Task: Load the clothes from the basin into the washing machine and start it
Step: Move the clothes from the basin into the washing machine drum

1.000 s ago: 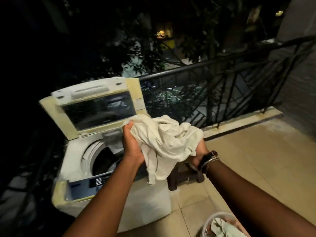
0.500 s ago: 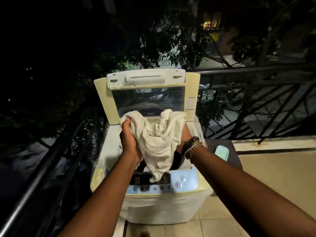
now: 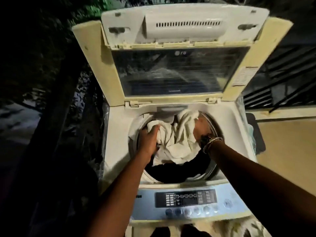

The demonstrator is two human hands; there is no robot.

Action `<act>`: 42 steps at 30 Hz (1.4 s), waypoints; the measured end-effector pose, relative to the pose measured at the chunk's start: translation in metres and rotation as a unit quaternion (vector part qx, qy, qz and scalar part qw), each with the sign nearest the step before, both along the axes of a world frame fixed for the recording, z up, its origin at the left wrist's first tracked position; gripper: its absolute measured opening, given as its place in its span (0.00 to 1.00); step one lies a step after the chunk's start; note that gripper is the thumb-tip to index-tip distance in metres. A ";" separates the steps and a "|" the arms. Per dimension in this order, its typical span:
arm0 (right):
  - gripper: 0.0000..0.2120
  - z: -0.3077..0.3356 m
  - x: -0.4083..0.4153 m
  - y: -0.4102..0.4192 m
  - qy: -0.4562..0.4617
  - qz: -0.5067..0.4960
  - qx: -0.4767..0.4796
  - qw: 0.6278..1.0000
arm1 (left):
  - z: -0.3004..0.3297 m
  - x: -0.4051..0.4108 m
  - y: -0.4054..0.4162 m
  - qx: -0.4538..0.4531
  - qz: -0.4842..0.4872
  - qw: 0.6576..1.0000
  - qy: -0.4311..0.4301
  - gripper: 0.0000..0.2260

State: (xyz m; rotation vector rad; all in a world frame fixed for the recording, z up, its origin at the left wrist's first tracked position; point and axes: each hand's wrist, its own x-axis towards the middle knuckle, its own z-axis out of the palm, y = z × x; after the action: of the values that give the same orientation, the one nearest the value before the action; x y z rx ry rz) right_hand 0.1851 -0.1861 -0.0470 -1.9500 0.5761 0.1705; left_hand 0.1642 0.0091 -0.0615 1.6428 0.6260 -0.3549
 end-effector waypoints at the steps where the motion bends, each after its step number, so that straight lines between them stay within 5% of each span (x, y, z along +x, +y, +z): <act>1: 0.15 -0.010 0.002 0.005 0.003 0.020 -0.014 1.000 | -0.008 0.000 0.004 0.019 -0.026 0.999 0.019 0.21; 4: 0.26 -0.036 0.005 0.012 0.110 0.148 -0.110 0.977 | -0.032 0.000 0.014 0.124 -0.093 0.987 0.039 0.24; 7: 0.35 -0.058 0.008 0.014 0.215 0.237 -0.192 0.928 | -0.044 0.003 0.025 0.128 -0.076 0.987 0.057 0.25; 15: 0.43 -0.071 0.009 0.029 0.204 0.341 -0.221 0.890 | -0.051 0.014 0.031 0.085 -0.105 0.989 0.052 0.17; 23: 0.39 -0.037 0.006 -0.019 0.115 0.306 -0.189 0.926 | -0.031 0.001 -0.001 0.084 -0.163 0.983 0.027 0.08; 27: 0.30 0.002 -0.032 -0.069 0.016 0.203 -0.097 0.974 | -0.048 0.012 -0.048 0.072 -0.158 0.985 0.003 0.18; 30: 0.24 0.029 -0.084 -0.122 -0.062 0.121 -0.102 0.986 | 0.002 0.005 -0.115 0.053 -0.202 0.975 -0.076 0.08; 32: 0.23 0.049 -0.128 -0.162 -0.095 0.068 -0.128 0.985 | 0.027 -0.008 -0.166 0.037 -0.248 0.960 -0.122 0.01; 35: 0.23 0.069 -0.200 -0.224 -0.089 0.000 -0.169 0.982 | 0.048 -0.047 -0.240 0.043 -0.312 0.922 -0.227 0.03; 38: 0.31 0.073 -0.275 -0.288 -0.033 -0.040 -0.207 0.977 | 0.063 -0.105 -0.312 0.088 -0.400 0.848 -0.337 0.13; 42: 0.38 0.054 -0.380 -0.363 0.087 -0.074 -0.218 0.969 | 0.056 -0.195 -0.389 0.089 -0.537 0.745 -0.385 0.13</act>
State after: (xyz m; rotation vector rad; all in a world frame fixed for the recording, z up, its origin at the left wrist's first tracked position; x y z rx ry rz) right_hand -0.1946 -0.5494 0.0072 -2.3187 0.9346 0.1298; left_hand -0.0313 -0.3795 -0.0051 1.9896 -1.0204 -0.3754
